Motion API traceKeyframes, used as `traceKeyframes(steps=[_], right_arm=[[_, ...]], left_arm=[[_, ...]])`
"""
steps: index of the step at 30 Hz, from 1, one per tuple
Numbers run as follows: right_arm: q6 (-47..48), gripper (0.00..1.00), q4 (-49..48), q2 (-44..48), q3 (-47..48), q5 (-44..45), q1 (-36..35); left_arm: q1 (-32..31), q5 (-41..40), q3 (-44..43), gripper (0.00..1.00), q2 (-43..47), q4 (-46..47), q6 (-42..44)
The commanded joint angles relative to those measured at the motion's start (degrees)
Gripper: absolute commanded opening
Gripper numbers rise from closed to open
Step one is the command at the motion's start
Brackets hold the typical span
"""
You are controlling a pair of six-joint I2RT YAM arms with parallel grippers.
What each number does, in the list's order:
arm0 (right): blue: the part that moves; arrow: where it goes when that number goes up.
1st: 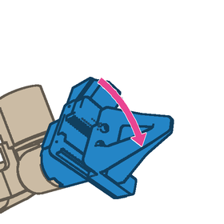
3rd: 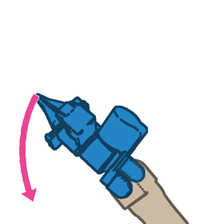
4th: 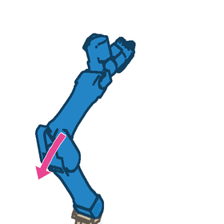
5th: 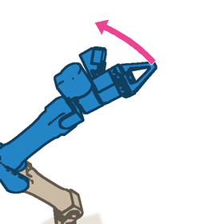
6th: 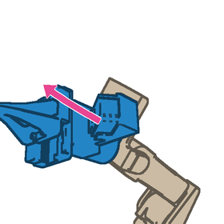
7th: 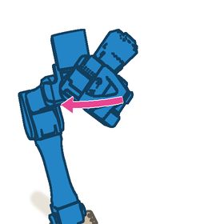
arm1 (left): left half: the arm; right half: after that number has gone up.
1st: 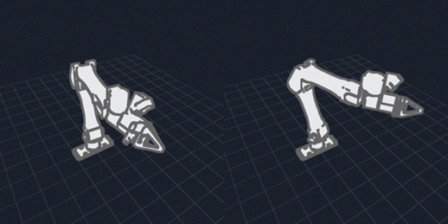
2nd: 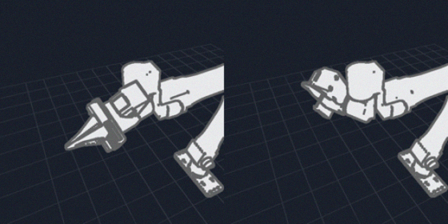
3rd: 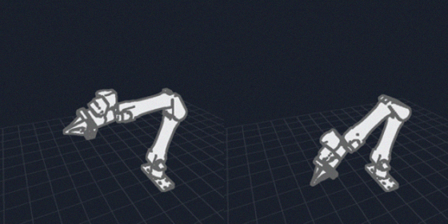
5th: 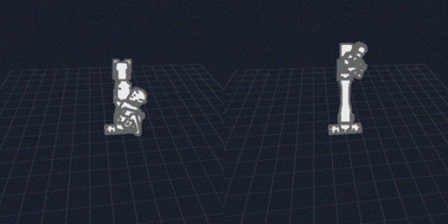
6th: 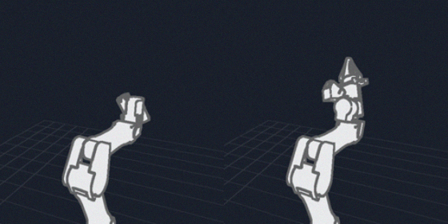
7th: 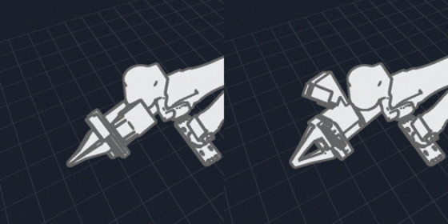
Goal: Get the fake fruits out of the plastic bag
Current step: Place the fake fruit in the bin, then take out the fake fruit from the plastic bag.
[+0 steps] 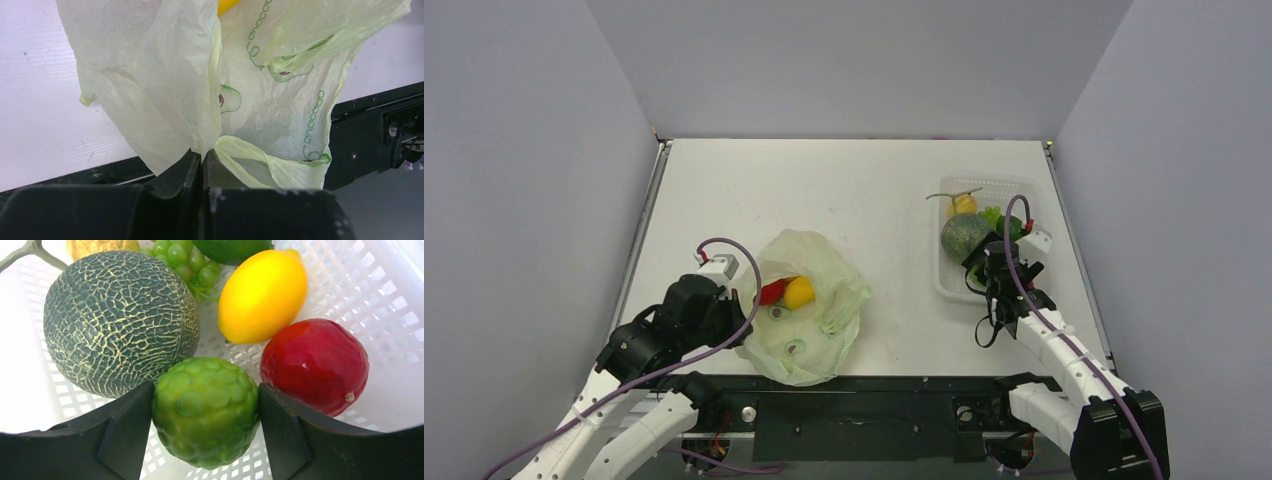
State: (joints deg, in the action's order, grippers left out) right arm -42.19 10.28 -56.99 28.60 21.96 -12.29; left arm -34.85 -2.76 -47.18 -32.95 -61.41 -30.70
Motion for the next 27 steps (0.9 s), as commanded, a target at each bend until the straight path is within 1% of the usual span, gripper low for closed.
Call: traceKeyframes(steps=[1,2,4,7,10,12,13,14,16,17,18,19,20,21,22,23,24,26,27], right_arm=[[2.2,0.82,0.31,4.36,-0.94,-2.67,0.21],[2.56,0.88,0.87,6.22,-0.88,-2.28,0.19],[3.75,0.93,1.5,9.0,-0.68,-1.85,0.12],[5.48,0.96,3.21,12.88,0.74,-1.13,-0.59],[6.86,0.96,3.68,15.04,2.37,-0.92,-2.63],[7.73,0.96,2.92,15.92,2.95,-0.39,-6.02],[8.4,0.96,1.67,16.12,3.08,-0.04,-9.38],[8.64,0.96,1.14,16.08,3.45,0.12,-11.29],[8.82,0.96,-0.6,15.37,4.09,0.52,-18.51],[8.94,0.96,-2.26,14.59,4.23,0.61,-20.42],[9.71,0.96,-3.42,14.22,4.44,0.62,-24.12],[10.18,0.96,-5.51,12.92,4.66,0.32,-25.91],[11.03,0.96,-6.4,12.11,5.36,0.17,-29.34],[11.41,0.96,-8.22,10.7,5.69,-0.52,-30.89],[12.17,0.96,-8.99,9.9,6.27,-1.13,-34.08],[12.59,0.95,-11.85,8.3,6.55,-2.84,-35.5],[13.11,0.95,-13.97,7.56,7.26,-4.23,-38.44],[13.04,0.91,-16.77,5.31,8.35,-6.18,-42.33],[12.63,0.87,-17.39,3.66,9.49,-6.86,-43.63]], left_arm=[[-0.48,-0.7,-0.11,0.0,0.19,2.87,0.26],[-0.52,-0.77,-0.09,0.0,-0.03,2.87,0.28],[-0.56,-0.71,-0.06,0.0,-0.69,2.87,0.14],[-1.02,-0.55,0.02,0.0,-1.69,2.92,-0.03],[-1.71,-0.93,0.08,0.0,-3.08,2.82,-0.48],[-2.11,-1.33,0.07,0.0,-3.95,2.65,-0.93],[-2.45,-1.48,0.09,0.0,-4.18,2.58,-1.02],[-2.56,-1.59,0.08,0.0,-4.46,2.54,-1.16],[-2.89,-1.7,0.08,0.0,-4.52,2.6,-1.22],[-3.0,-1.71,0.12,0.0,-4.59,2.65,-1.21],[-3.09,-1.83,0.18,0.0,-4.65,2.62,-1.21],[-3.1,-1.9,0.18,0.0,-4.66,2.61,-1.25],[-3.16,-2.07,0.21,0.0,-4.8,2.54,-1.35],[-3.18,-2.11,0.17,0.0,-4.82,2.53,-1.44],[-3.16,-2.19,0.12,0.0,-4.82,2.48,-1.5],[-3.18,-2.22,0.08,0.0,-4.79,2.46,-1.61],[-3.16,-2.44,0.12,0.0,-4.77,2.48,-1.67],[-3.28,-2.85,0.15,0.0,-4.64,2.38,-1.91],[-3.29,-3.03,0.16,0.0,-4.48,2.36,-2.15]])
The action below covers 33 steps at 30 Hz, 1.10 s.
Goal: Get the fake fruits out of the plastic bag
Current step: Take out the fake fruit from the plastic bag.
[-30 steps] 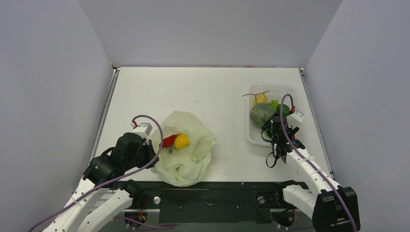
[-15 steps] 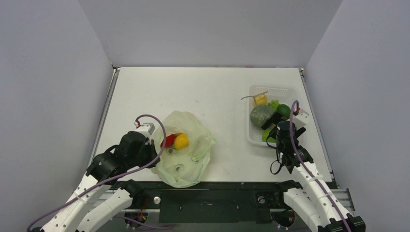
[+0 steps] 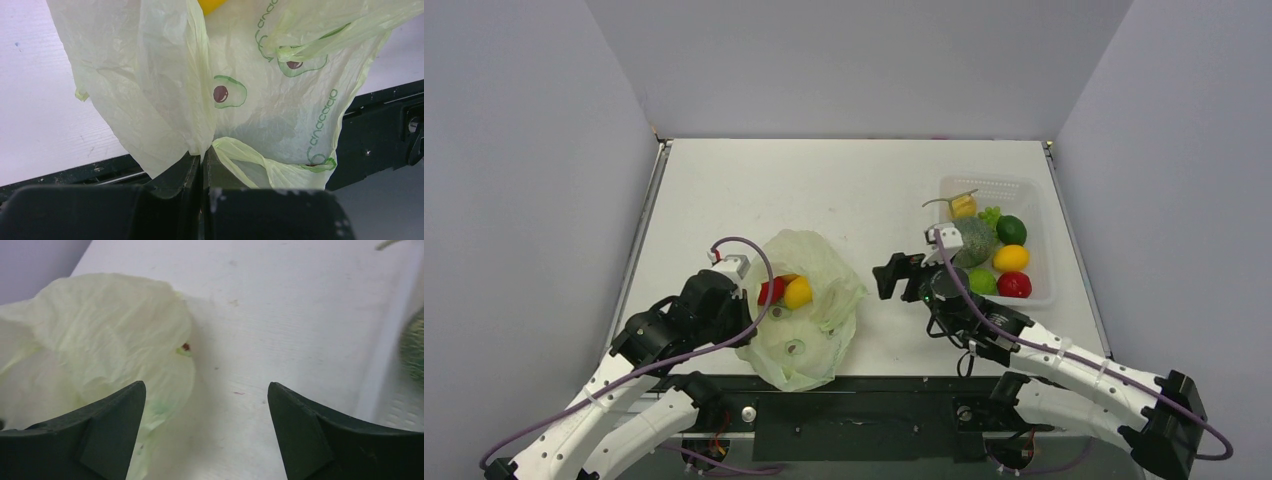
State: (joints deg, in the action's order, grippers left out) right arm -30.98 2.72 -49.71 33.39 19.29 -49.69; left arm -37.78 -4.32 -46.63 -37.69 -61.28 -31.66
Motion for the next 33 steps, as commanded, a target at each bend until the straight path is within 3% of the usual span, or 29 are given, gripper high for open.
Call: traceKeyframes(steps=[1,4,7,9,11,14,22,33], right_arm=[[0.21,0.84,-10.95,-4.5,5.34,-5.06,-8.74],[-4.58,0.82,-14.55,-9.24,6.67,-4.51,-13.8],[-11.56,0.82,-26.2,-14.41,5.01,-2.34,-20.5],[-14.26,0.82,-28.72,-19.09,6.44,-1.82,-23.15],[-16.61,0.73,-27.15,-23.38,10.47,-1.52,-24.29],[-22.09,0.51,-27.53,-28.58,11.56,-0.31,-24.63],[-24.56,0.33,-27.92,-42.07,18.02,2.19,-26.1],[-28.51,0.34,-18.17,-54.13,27.49,23.25,-28.08]], left_arm=[[-0.34,-1.93,-0.39,0.0,0.3,2.22,-1.29],[-0.29,-2.04,-0.31,0.0,0.34,2.25,-1.38],[-0.34,-1.86,-0.34,0.0,0.22,2.23,-1.29],[-0.52,-1.73,-0.28,0.0,0.29,2.22,-1.24],[-0.54,-2.04,-0.3,0.0,0.53,2.21,-1.5],[-0.77,-2.0,-0.3,0.0,0.75,2.21,-1.59],[-1.42,-2.06,-0.13,0.0,1.28,2.57,-1.67],[-2.7,-2.85,-0.07,0.0,2.02,2.39,-2.36]])
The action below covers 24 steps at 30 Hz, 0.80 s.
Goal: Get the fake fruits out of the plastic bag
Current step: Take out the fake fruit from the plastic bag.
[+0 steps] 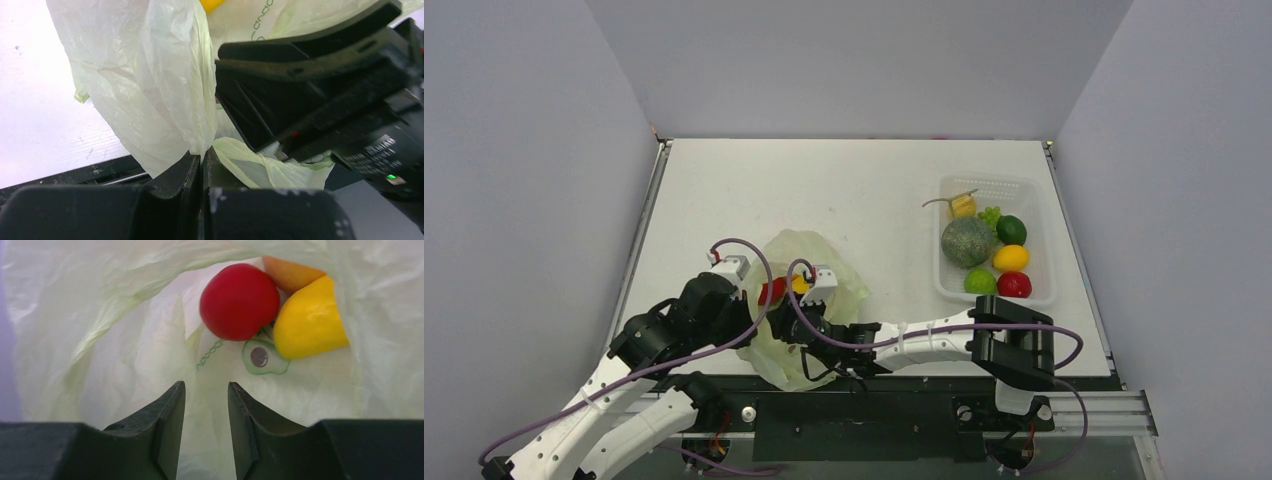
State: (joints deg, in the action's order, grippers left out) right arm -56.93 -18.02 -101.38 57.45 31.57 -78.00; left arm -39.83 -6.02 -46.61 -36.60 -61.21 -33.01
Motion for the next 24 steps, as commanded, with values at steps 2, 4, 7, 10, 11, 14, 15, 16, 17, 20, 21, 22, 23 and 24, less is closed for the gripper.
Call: traceKeyframes(steps=[2,4,7,10,11,14,15,16,17,20,21,22,23,24], right_arm=[[-2.77,0.35,2.48,-3.6,3.75,12.92,0.48],[-3.61,0.35,2.48,-4.6,3.81,13.85,1.09],[-4.62,0.36,2.72,-5.64,3.97,14.72,2.03],[-5.2,0.42,3.13,-6.19,3.85,15.43,2.85],[-5.03,0.43,3.11,-6.28,3.86,15.38,3.4],[-5.39,0.55,3.23,-6.5,3.43,14.76,4.57],[-6.11,0.56,3.24,-6.52,3.22,14.31,5.3],[-6.45,0.61,3.14,-6.56,2.72,14.22,5.57],[-6.99,0.64,3.07,-6.64,2.6,13.93,6.03],[-7.16,0.77,2.53,-7.42,2.88,13.58,6.75],[-7.02,0.8,3.4,-7.64,3.26,13.91,6.78],[-7.17,0.86,4.3,-8.14,4.29,14.24,6.91],[-7.68,0.91,6.11,-8.35,4.84,14.97,6.94],[-7.98,0.92,6.75,-8.89,5.71,15.21,7.24]], left_arm=[[-0.91,-1.37,-0.04,0.0,0.99,2.36,-1.12],[-1.21,-1.5,-0.06,0.0,0.88,2.33,-1.22],[-1.77,-1.65,-0.06,0.0,0.67,2.32,-1.44],[-2.21,-1.85,-0.06,0.0,0.56,2.41,-1.5],[-2.36,-1.95,-0.06,0.0,0.45,2.41,-1.59],[-2.66,-2.21,-0.02,0.0,0.33,2.33,-1.82],[-2.67,-2.23,-0.04,0.0,0.26,2.32,-1.8],[-2.69,-2.24,-0.06,0.0,0.28,2.32,-1.81],[-2.74,-2.28,-0.01,0.0,0.12,2.35,-1.89],[-3.04,-2.41,-0.06,0.0,-0.03,2.25,-1.97],[-3.16,-2.37,-0.02,0.0,0.02,2.22,-2.01],[-3.39,-2.29,-0.04,0.0,0.03,2.23,-1.89],[-3.44,-2.22,-0.05,0.0,0.1,2.23,-1.88],[-3.57,-2.13,-0.06,0.0,-0.01,2.26,-1.7]])
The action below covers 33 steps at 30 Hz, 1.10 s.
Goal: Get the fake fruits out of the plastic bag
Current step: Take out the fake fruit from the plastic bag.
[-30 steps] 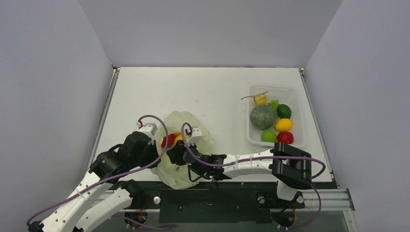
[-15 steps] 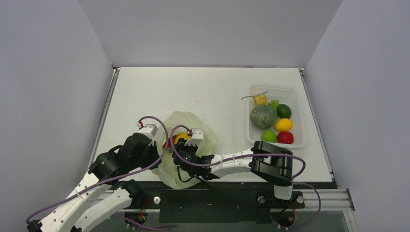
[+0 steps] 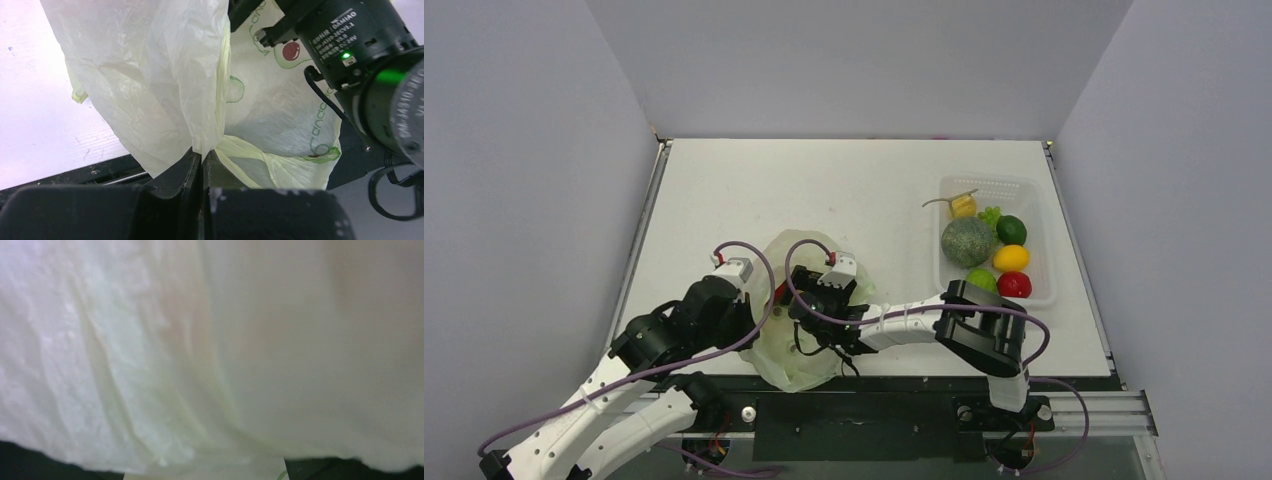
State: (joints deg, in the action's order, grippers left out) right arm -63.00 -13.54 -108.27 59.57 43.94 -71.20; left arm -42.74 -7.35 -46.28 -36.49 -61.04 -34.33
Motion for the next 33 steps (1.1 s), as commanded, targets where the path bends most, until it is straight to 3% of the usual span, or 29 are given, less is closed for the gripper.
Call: traceKeyframes(steps=[1,16,21,25,30,33], right_arm=[[-2.06,0.94,3.16,-2.33,3.92,3.04,0.66],[-2.65,0.98,13.22,-11.72,15.26,8.31,3.21],[-1.47,0.86,13.36,-13.87,16.68,10.1,3.55],[0.53,0.83,13.32,-14.97,16.87,9.65,3.62],[5.51,0.62,8.45,-12.01,13.62,10.29,2.29],[13.46,0.48,3.29,-9.57,12.11,7.12,1.72]], left_arm=[[-0.67,-0.76,-0.39,0.0,-0.19,2.07,-0.35],[-1.56,-1.01,-0.39,0.0,-0.82,1.97,-0.5],[-1.65,-1.0,-0.39,0.0,-1.5,2.1,-0.49],[-1.8,-1.79,-0.45,0.0,-1.31,1.76,-1.05],[-1.99,-2.41,-0.37,0.0,0.25,1.8,-1.29],[-2.11,-2.44,-0.34,0.0,0.12,1.76,-1.39]])
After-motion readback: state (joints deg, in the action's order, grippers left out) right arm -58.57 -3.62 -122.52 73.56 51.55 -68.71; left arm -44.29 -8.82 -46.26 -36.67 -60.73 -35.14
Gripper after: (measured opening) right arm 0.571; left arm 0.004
